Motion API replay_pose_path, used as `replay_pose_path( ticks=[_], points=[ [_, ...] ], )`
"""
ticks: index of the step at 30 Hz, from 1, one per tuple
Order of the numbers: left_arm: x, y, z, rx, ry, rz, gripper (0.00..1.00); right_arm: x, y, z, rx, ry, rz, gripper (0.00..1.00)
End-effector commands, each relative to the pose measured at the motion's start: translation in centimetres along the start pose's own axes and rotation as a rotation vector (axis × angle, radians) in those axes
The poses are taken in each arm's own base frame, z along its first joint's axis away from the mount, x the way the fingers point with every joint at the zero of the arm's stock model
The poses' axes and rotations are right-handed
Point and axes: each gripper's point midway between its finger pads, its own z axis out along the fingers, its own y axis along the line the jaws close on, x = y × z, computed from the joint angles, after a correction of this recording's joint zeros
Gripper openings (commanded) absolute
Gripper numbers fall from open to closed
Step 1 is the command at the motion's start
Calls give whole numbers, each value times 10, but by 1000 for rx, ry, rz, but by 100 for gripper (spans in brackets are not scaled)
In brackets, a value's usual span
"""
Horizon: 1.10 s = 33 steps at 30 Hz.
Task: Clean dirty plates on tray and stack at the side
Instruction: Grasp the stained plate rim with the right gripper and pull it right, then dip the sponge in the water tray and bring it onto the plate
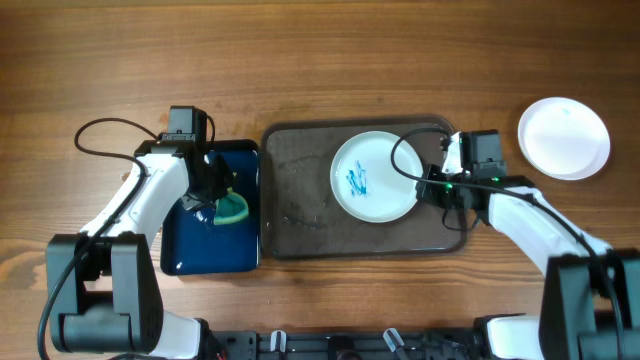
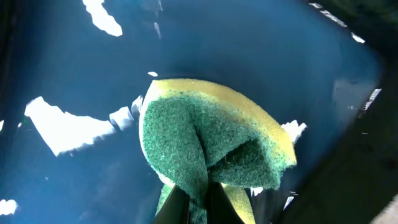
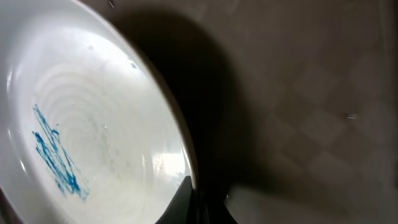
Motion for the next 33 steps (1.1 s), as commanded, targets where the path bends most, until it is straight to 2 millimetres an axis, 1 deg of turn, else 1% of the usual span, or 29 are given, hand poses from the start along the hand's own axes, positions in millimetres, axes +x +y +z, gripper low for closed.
replay_pose_path(
  ticks=[1, 3, 8, 10, 12, 15, 17, 22, 23, 25, 26, 27, 31, 33],
  points=[
    [4, -10, 0, 63, 29, 15, 4, 8, 10, 14, -85, 54, -83, 4],
    [9, -16, -1, 100, 51, 62, 4, 5, 12, 14, -95, 42, -106, 4],
    [12, -16, -1, 107, 67, 63, 4, 4, 13, 14, -98, 35, -107, 4],
    [11, -17, -5, 112, 57, 64, 4, 0, 14, 13, -102, 23, -114, 4],
    [7, -21, -16, 131, 21, 69, 4, -5, 18, 10, -109, 12, -121, 4],
    [1, -26, -39, 169, -50, 82, 4, -10, 23, 6, -120, 3, -134, 4],
    [-2, -29, -57, 197, -102, 94, 4, -11, 28, 5, -141, 3, -154, 4],
    [4, -37, -95, 254, -188, 126, 4, -10, 29, 4, -148, 5, -162, 5],
    [7, -43, -101, 279, -197, 143, 4, -10, 31, 4, -161, 7, -176, 4],
    [22, -74, -116, 411, -187, 214, 4, -10, 32, 4, -164, 8, -176, 4],
    [31, -95, -122, 488, -172, 257, 4, -10, 32, 4, -164, 7, -177, 4],
    [37, -109, -124, 525, -165, 276, 4, -9, 31, 4, -163, 8, -176, 4],
    [59, -155, -118, 599, -142, 360, 4, -8, 34, 3, -177, 16, -175, 4],
    [75, -182, -106, 631, -109, 398, 4, -7, 35, 3, -184, 19, -175, 4]
  ],
)
